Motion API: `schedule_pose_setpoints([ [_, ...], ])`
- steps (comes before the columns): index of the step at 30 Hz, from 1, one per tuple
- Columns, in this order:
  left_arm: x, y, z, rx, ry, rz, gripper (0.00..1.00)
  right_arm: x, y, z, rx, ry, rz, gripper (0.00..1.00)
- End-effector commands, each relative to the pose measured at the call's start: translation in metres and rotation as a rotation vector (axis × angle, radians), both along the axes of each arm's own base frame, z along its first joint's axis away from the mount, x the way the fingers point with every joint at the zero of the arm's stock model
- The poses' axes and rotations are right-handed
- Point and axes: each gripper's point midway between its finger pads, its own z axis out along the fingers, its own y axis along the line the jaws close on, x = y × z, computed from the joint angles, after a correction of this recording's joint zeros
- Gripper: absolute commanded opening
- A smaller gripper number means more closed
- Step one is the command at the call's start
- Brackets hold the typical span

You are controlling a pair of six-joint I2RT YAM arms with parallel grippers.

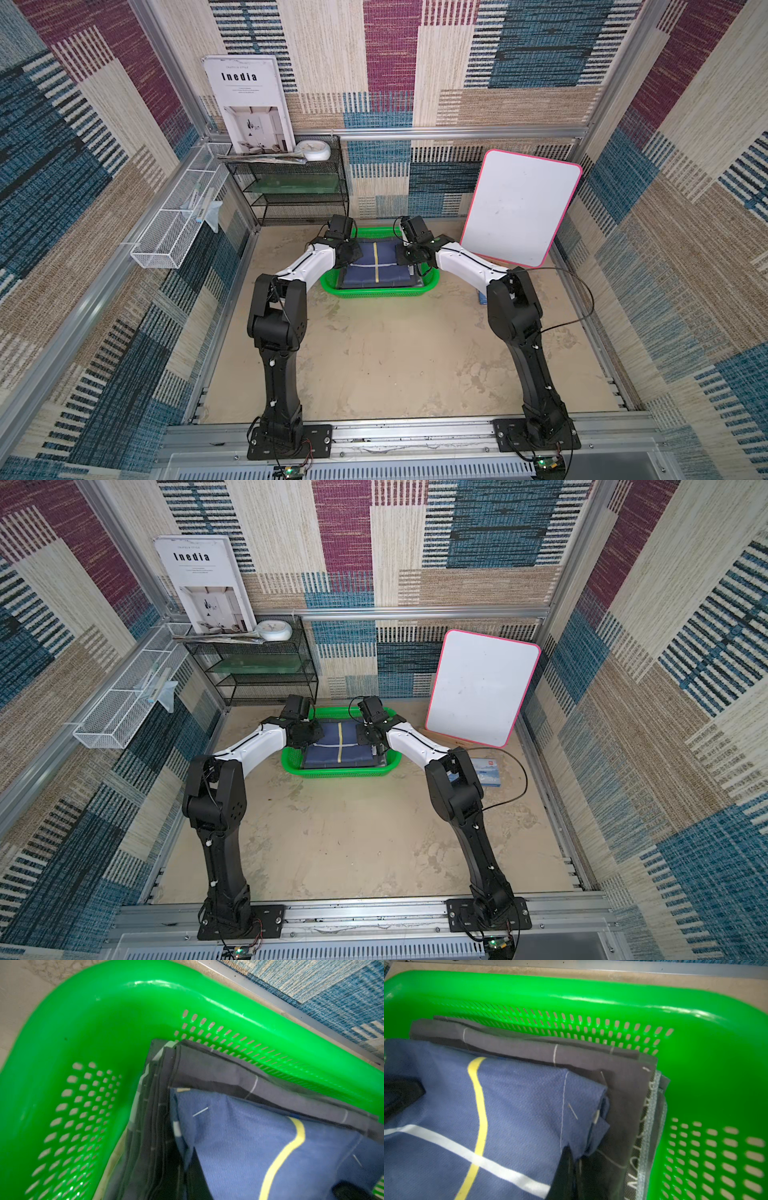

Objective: Put the folded pillowcase in the basket
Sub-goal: Place the pillowcase in the basket.

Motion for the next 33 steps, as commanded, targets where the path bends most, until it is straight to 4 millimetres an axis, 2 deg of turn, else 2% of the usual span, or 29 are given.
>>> schedule_pose_setpoints([
  [1, -0.002, 0.012, 0.006, 0.037, -0.008, 0.042, 0.16, 0.001, -0.008, 0.016, -0.014, -0.034, -0.019, 0.08],
  [2, -0.003, 0.013, 0.013, 0.033, -0.024, 0.045, 0.23, -0.001, -0.007, 0.022, -0.004, -0.043, -0.012, 0.16],
  [5, -0.007, 0.004, 0.033, -0.001, -0.064, 0.007, 0.47, -0.004, -0.004, 0.036, 0.01, -0.07, 0.023, 0.31],
  [6, -0.01, 0.001, 0.039, -0.012, -0.067, -0.003, 0.5, -0.004, -0.005, 0.041, 0.005, -0.077, 0.018, 0.34],
  [8, -0.015, -0.005, 0.051, -0.022, -0.085, -0.014, 0.53, -0.005, -0.008, 0.054, -0.012, -0.106, -0.014, 0.39],
  [12, -0.023, -0.017, 0.058, -0.059, -0.117, -0.051, 0.57, -0.009, -0.003, 0.07, 0.05, -0.143, 0.003, 0.46],
  [16, -0.017, -0.039, 0.044, -0.147, -0.079, -0.116, 0.58, -0.012, 0.024, 0.057, 0.15, -0.069, 0.083, 0.47],
  [19, -0.012, -0.039, 0.024, -0.139, -0.038, -0.102, 0.58, -0.01, 0.038, 0.036, 0.155, 0.015, 0.122, 0.47],
  [21, -0.01, -0.031, 0.011, -0.108, -0.02, -0.075, 0.58, -0.007, 0.033, 0.017, 0.119, 0.05, 0.094, 0.47],
  [25, -0.007, -0.019, -0.005, -0.089, 0.017, -0.055, 0.58, -0.001, 0.006, -0.009, 0.098, 0.101, 0.016, 0.47],
  [27, -0.009, -0.014, -0.002, -0.072, 0.009, -0.05, 0.59, -0.002, -0.003, -0.005, 0.11, 0.092, -0.001, 0.47],
  [29, -0.012, -0.011, 0.008, -0.057, -0.016, -0.049, 0.64, -0.004, -0.009, 0.008, 0.113, 0.055, -0.004, 0.48],
  [33, -0.023, -0.004, 0.039, -0.051, -0.093, -0.047, 0.77, -0.012, -0.019, 0.049, 0.121, -0.037, 0.001, 0.48],
])
